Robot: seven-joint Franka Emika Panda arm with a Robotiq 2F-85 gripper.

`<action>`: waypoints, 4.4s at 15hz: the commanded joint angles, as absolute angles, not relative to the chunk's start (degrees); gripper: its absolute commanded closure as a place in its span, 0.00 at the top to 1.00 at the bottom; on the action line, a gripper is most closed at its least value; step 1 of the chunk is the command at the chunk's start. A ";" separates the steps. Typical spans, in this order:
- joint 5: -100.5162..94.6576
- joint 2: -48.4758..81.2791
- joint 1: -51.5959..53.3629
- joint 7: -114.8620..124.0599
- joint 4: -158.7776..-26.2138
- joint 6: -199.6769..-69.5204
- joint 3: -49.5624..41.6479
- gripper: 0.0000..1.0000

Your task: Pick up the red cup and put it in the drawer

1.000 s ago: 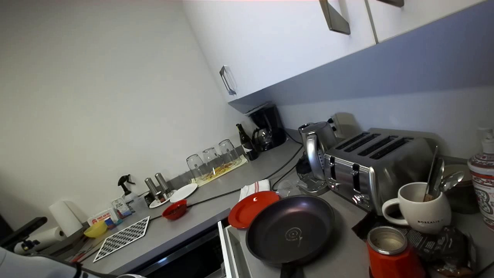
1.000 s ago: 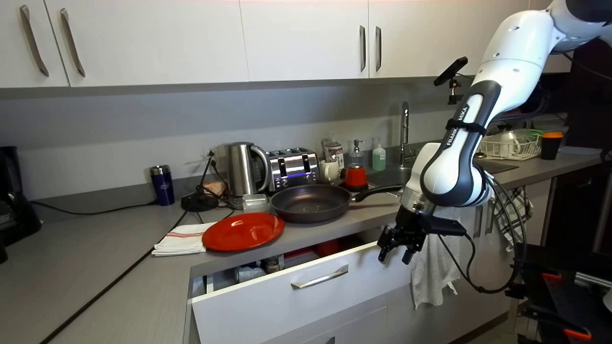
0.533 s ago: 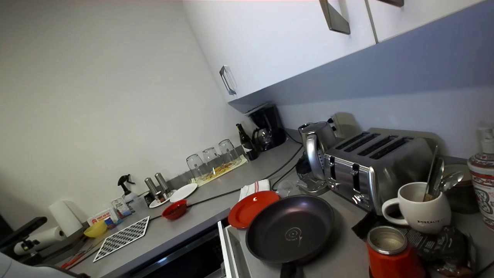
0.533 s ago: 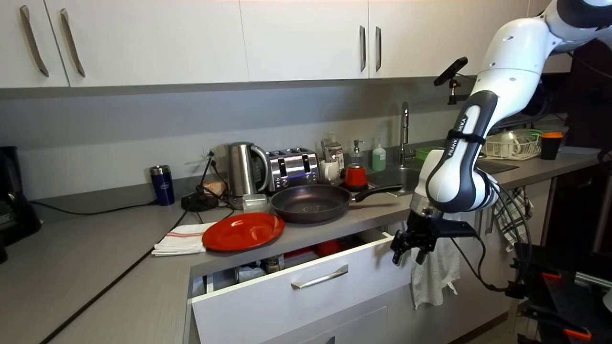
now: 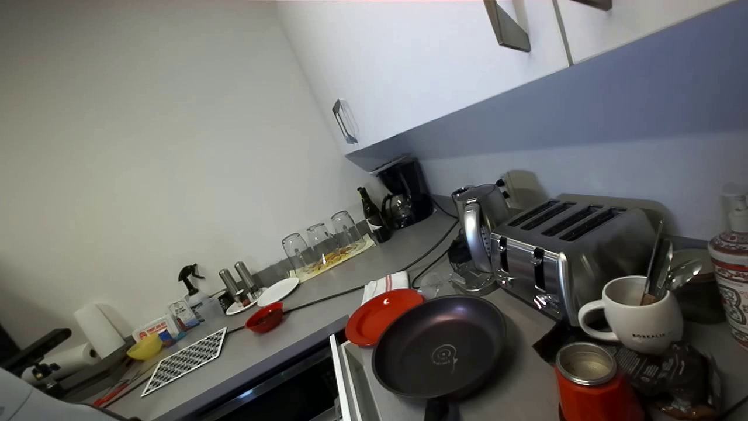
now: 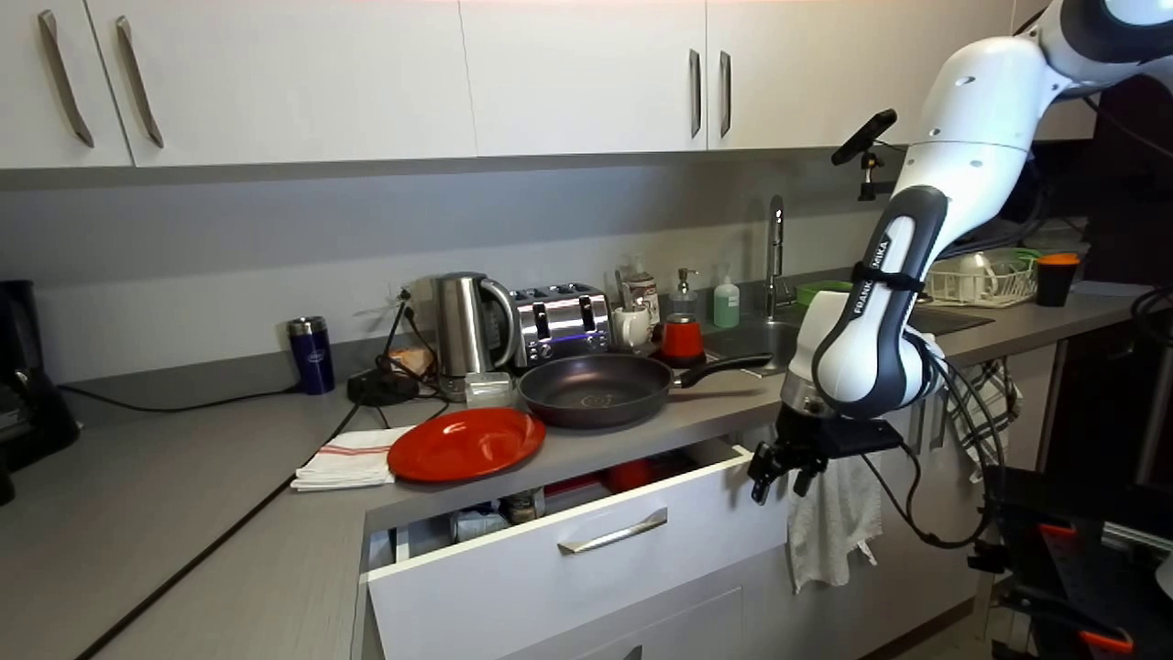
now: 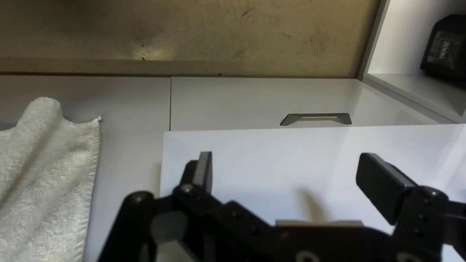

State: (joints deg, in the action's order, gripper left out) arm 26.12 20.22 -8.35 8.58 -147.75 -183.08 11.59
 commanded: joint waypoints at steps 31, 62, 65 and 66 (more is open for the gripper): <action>18.00 31.65 -2.46 13.43 -121.46 -170.27 -0.78 1.00; 33.77 -3.17 -15.89 9.26 -159.60 -182.84 41.12 1.00; 32.12 -1.11 -16.07 9.61 -158.36 -182.67 40.47 1.00; 27.83 -1.68 -7.73 13.17 -159.08 -182.76 31.39 1.00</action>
